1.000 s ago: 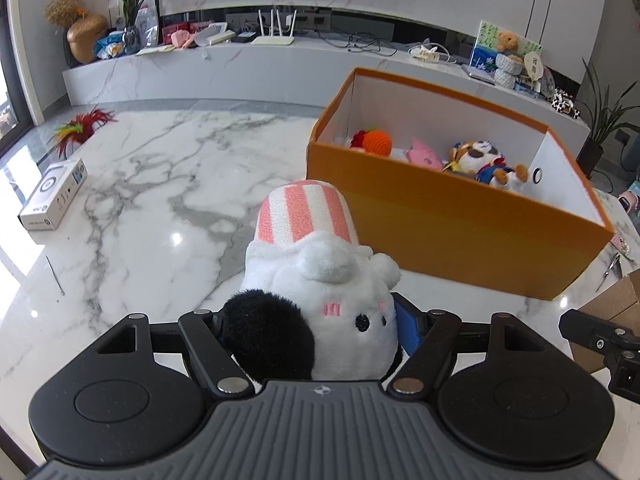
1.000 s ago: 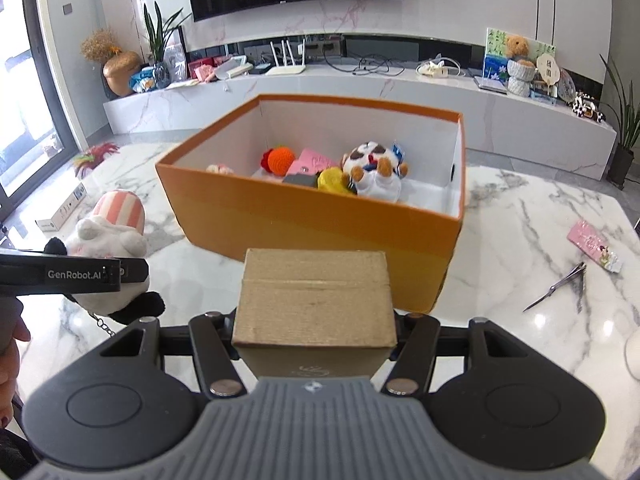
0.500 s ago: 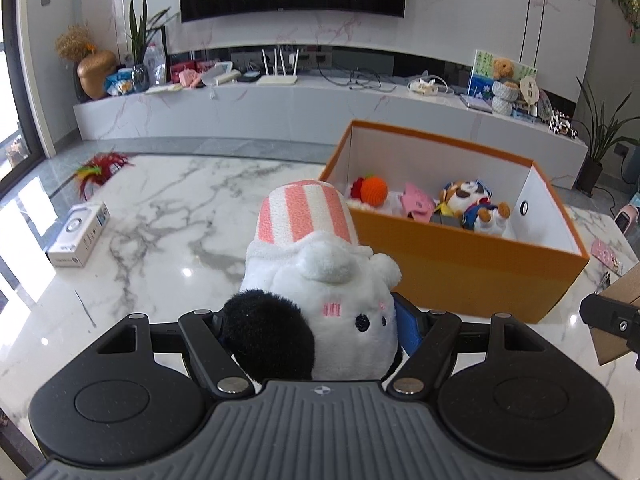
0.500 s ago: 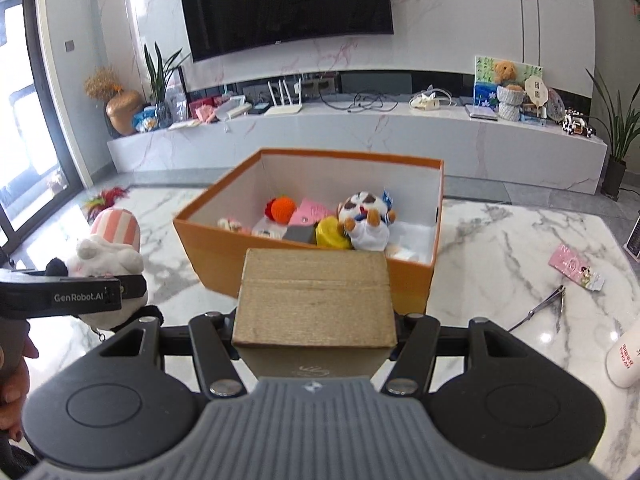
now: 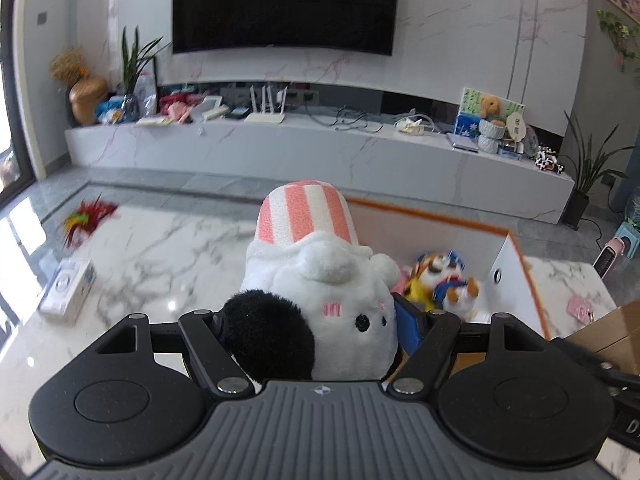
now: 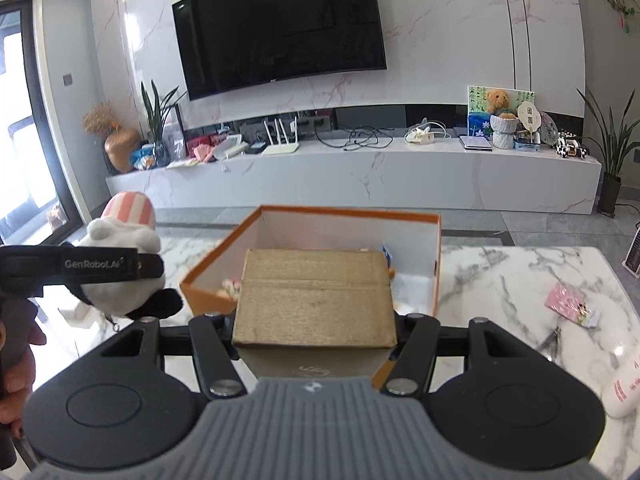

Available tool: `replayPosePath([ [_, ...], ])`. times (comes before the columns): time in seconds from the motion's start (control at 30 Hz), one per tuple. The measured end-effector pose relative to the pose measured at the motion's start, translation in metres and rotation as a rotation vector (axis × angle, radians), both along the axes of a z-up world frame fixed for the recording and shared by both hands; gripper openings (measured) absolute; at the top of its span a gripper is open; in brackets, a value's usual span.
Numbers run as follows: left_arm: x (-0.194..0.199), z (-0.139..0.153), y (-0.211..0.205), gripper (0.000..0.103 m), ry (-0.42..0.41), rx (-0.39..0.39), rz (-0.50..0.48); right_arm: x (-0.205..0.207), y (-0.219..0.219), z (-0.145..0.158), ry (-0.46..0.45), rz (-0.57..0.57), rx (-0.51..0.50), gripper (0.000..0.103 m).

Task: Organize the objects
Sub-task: 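Carry the bunny in the left tool and the cube in the right tool into the box, then open the left tool to drop the bunny while the right tool releases the cube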

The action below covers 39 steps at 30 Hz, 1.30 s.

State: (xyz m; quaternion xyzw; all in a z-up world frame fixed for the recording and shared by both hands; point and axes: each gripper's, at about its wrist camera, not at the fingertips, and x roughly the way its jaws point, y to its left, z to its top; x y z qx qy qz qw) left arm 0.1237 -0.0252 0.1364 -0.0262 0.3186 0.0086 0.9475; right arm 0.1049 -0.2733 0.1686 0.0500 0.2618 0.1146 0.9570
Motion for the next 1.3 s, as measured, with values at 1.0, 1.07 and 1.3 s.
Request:
replayPosePath([
  [1.0,0.165,-0.082,-0.027,0.085,0.153,-0.022,-0.065,0.155,0.019,-0.08,0.162,-0.07,0.042,0.061],
  [1.07,0.167,-0.086,-0.029,0.084,0.162,-0.018,-0.068,0.156,0.02,-0.084,0.172,-0.073,0.039,0.061],
  [1.3,0.17,-0.094,-0.034,0.085,0.181,-0.012,-0.07,0.165,0.022,-0.093,0.201,-0.068,0.015,0.061],
])
